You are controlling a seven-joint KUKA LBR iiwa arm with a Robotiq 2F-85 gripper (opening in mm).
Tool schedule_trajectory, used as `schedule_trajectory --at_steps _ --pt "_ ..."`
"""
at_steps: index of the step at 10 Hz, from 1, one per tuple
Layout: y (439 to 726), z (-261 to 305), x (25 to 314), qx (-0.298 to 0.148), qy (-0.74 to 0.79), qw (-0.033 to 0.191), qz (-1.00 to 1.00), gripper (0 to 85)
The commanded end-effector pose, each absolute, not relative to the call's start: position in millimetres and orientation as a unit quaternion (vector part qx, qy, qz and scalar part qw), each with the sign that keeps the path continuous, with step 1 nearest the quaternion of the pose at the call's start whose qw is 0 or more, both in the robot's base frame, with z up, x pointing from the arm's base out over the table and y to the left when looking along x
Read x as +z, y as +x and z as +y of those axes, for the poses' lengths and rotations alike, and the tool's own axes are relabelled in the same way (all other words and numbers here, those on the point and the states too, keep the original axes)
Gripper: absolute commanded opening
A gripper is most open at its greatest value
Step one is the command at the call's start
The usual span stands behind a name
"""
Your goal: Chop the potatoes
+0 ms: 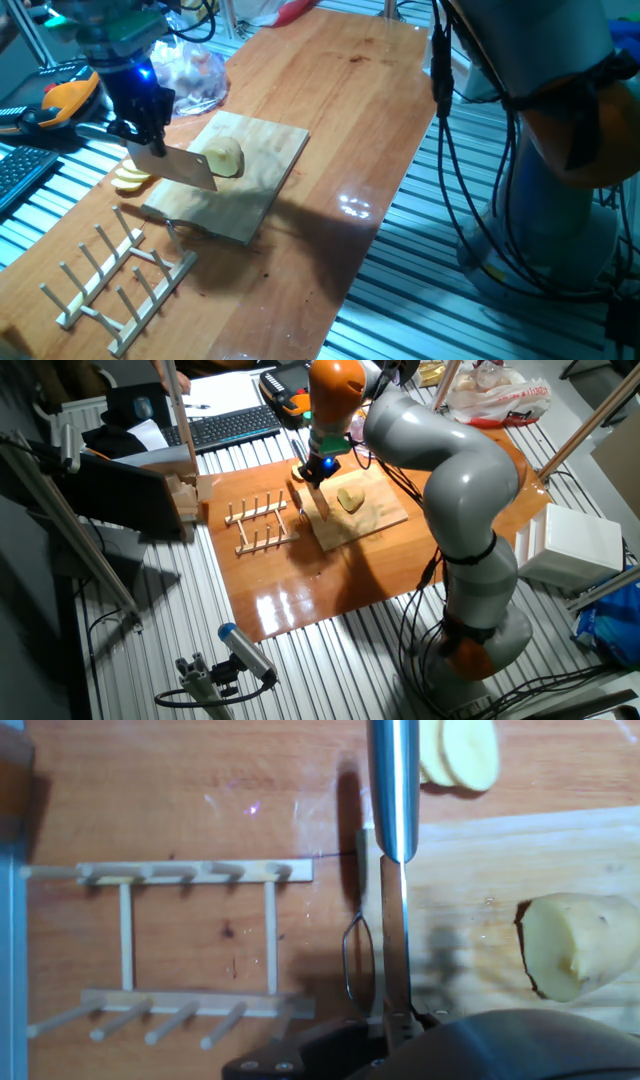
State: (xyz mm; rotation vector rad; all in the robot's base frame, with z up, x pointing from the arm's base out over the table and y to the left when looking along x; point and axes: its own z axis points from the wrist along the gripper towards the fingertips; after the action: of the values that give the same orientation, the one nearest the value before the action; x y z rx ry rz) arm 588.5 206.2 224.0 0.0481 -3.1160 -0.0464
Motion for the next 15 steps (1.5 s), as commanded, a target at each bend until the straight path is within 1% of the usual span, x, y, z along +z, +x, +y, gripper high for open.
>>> schedule_trajectory --at_steps 1,2,4,6,7,8,9,11,13,15 --pt "589 205 224 -0.009 0.023 0.005 -1.000 0.0" --pt "591 202 225 -0.002 0.031 -0.001 -1.000 0.0" --pt "605 164 232 -0.004 0.038 0.001 -0.999 0.0" --pt "615 123 240 -0.022 0.050 0.009 -0.998 0.0" --pt "623 102 249 -0.026 0.063 0.018 -0.998 0.0" --pt "627 86 254 -0.022 0.067 0.024 -0.997 0.0" --pt "629 73 255 -0.009 0.069 0.020 -0.997 0.0" --pt "632 60 255 0.008 0.071 0.020 -0.997 0.0" --pt "630 49 254 0.013 0.077 0.018 -0.997 0.0" --pt "628 42 251 0.014 0.075 0.023 -0.997 0.0"
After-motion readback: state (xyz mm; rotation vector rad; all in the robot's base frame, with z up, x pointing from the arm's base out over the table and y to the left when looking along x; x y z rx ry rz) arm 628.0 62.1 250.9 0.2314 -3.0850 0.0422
